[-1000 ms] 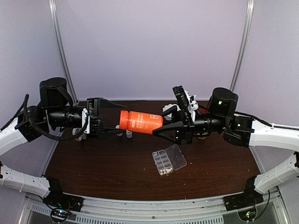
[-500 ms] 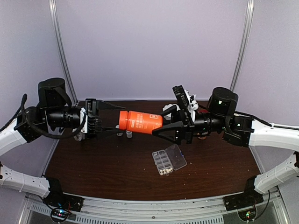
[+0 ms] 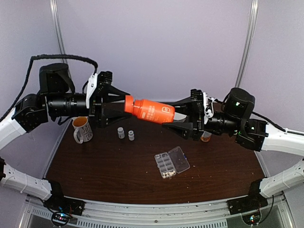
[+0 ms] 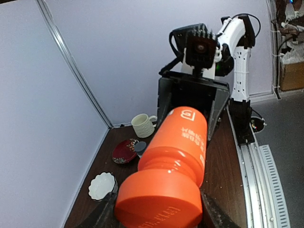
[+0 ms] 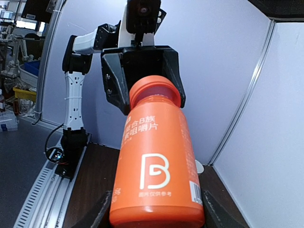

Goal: Sort the pills into containers
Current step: Pick up the lid of the pill bottle from the pill bottle, then pour the pill into the compartment of the pill container.

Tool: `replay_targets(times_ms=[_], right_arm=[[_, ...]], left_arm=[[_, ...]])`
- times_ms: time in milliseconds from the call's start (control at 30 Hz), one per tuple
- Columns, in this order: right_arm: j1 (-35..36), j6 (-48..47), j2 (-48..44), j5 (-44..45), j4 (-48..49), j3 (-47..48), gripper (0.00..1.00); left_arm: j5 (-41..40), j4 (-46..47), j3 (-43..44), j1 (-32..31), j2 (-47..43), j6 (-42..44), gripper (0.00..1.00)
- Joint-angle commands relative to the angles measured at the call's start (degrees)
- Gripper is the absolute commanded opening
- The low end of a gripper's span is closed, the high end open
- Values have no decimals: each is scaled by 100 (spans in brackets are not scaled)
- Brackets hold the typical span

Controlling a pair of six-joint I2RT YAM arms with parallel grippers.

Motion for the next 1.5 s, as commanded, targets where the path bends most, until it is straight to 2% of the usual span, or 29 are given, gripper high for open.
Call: replay_targets(times_ms=[0, 167, 267, 433, 700, 867, 1033, 1233, 1467], right_arm=[[73, -998, -124, 514, 18, -137, 0], [83, -855, -124, 476, 275, -258, 0], [76, -547, -133, 438, 490, -383, 0], [75, 143, -238, 463, 822, -800, 0], [75, 1151, -514, 1195, 1232, -1794, 0], [75, 1775, -705, 2168, 1077, -2282, 0], [75, 2200, -770, 2589, 774, -2488, 0], [75, 2559, -813, 2706, 638, -2718, 0], [73, 2587, -1073, 2597, 928, -3292, 0]], left_arm=[[-145, -692, 543, 55, 41, -1203, 15], [-401, -788, 357, 71, -184, -1442, 16], [-865, -771, 231, 71, -360, -1456, 16], [-1546, -498, -290, 74, -715, -1247, 11], [-2249, -182, -873, 74, -809, -1161, 11], [-2474, -31, -1077, 74, -743, -1219, 11], [-2457, 157, -1288, 73, -690, -1191, 8], [-2330, 313, -1510, 79, -637, -1188, 8], [-2372, 495, -1735, 77, -677, -1255, 10]])
